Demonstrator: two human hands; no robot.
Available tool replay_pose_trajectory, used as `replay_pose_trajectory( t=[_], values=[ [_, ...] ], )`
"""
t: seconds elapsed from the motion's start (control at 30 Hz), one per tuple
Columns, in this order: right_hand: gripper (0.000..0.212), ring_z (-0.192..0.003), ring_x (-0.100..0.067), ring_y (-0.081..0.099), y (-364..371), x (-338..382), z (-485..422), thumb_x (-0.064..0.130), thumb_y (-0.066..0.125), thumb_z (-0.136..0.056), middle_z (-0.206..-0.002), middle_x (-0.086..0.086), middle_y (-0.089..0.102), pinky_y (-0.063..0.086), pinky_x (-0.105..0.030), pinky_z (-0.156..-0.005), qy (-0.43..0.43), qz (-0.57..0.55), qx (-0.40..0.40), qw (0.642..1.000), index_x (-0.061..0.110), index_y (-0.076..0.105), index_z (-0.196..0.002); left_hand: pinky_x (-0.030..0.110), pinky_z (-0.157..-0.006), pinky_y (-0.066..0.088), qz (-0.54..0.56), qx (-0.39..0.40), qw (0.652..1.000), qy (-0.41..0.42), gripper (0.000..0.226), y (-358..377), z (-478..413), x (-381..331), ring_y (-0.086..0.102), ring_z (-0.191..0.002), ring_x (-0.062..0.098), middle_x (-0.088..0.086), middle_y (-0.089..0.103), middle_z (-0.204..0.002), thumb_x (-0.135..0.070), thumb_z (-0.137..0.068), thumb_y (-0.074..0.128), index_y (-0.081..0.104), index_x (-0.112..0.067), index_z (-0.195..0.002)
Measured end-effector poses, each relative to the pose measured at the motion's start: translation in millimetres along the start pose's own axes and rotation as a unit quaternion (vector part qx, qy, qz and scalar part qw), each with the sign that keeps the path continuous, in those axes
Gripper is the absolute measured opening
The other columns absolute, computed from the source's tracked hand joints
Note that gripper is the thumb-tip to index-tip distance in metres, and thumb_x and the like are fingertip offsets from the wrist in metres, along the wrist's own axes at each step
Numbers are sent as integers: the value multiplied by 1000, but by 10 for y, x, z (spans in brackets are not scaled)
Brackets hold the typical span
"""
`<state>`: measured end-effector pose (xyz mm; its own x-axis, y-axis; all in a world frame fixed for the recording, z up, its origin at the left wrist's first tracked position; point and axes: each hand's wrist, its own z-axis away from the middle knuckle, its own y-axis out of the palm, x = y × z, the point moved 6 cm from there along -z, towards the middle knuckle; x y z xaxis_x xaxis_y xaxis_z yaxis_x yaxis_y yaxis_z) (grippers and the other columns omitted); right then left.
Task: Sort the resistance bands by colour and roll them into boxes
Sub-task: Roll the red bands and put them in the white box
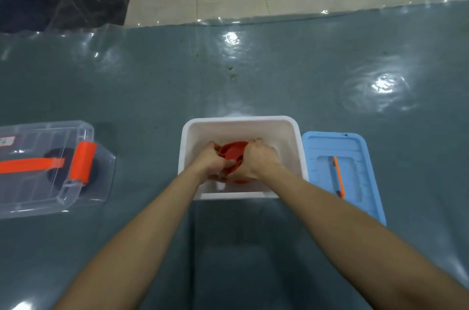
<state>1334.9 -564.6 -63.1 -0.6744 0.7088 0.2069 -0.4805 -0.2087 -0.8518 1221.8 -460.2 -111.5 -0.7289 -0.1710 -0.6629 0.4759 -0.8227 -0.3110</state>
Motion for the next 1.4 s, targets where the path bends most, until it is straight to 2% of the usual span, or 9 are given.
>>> replay_pose_trajectory(
  t=[0.2,0.53,0.63,0.8,0.93,1.03,1.13,1.23,1.4],
  values=[
    [117,-94,-26,63,130,23,-138,93,73,-51,-115,-11,56,58,-39,-89,-2,30,-9,1000,10,57,-132,57,-98,62,-83,-6,996,-14,55,53,-206,54,70,-116,37,15,68,-130,-19,-94,82,45,-15,-135],
    [94,-100,-27,64,151,59,-210,69,77,-72,-123,-13,53,57,-39,-87,-8,76,-22,997,5,51,-135,34,-44,58,-125,-38,991,12,53,35,-249,92,74,-90,32,8,70,-107,-30,-94,83,43,-26,-129],
    [95,-106,-28,62,109,33,-186,70,80,-72,-126,-13,53,56,-39,-91,3,58,26,998,6,50,-135,35,-44,59,-91,-34,995,14,61,16,-216,66,71,-102,34,3,66,-118,-25,-90,85,45,-26,-136],
    [35,-84,-27,68,-227,-105,132,47,69,-93,-99,-6,75,49,-35,-68,-26,-23,-43,999,14,71,-104,48,-71,66,-166,-89,982,29,51,-75,-21,-111,73,-98,35,13,72,-115,-30,-92,81,54,-8,-130],
    [18,-83,-27,69,-505,-673,786,20,58,-97,-96,-3,77,54,-37,-77,-11,-272,-317,909,16,75,-103,49,-96,58,-249,-214,924,198,39,33,555,-505,69,-113,31,8,72,-125,-38,-105,63,62,-14,-136],
    [16,-86,-31,69,-291,-1371,1200,13,61,-98,-103,-5,73,51,-42,-82,86,-307,-417,851,13,74,-108,47,-84,59,-310,-204,851,371,37,502,1137,-608,66,-106,27,1,67,-121,-52,-106,56,66,-22,-126],
    [30,-96,-38,66,111,-1945,1273,20,65,-99,-130,-12,59,46,-44,-83,197,-262,-339,882,9,63,-127,43,-71,56,-443,-168,774,421,48,992,1345,-453,66,-100,28,2,66,-120,-58,-102,58,65,-22,-133],
    [39,-103,-48,65,403,-2255,1175,20,66,-100,-139,-19,50,46,-47,-81,239,-237,-242,910,1,55,-133,39,-59,45,-546,-179,711,405,28,1159,1255,-350,69,-89,32,3,67,-107,-33,-106,59,64,-22,-132],
    [21,-108,-47,62,527,-2471,1008,10,49,-108,-125,-25,57,47,-51,-89,238,-252,-220,912,-4,63,-114,37,-52,43,-532,-197,717,404,11,1122,1211,-352,67,-74,31,1,66,-86,-26,-106,62,64,-20,-115]
  ],
)
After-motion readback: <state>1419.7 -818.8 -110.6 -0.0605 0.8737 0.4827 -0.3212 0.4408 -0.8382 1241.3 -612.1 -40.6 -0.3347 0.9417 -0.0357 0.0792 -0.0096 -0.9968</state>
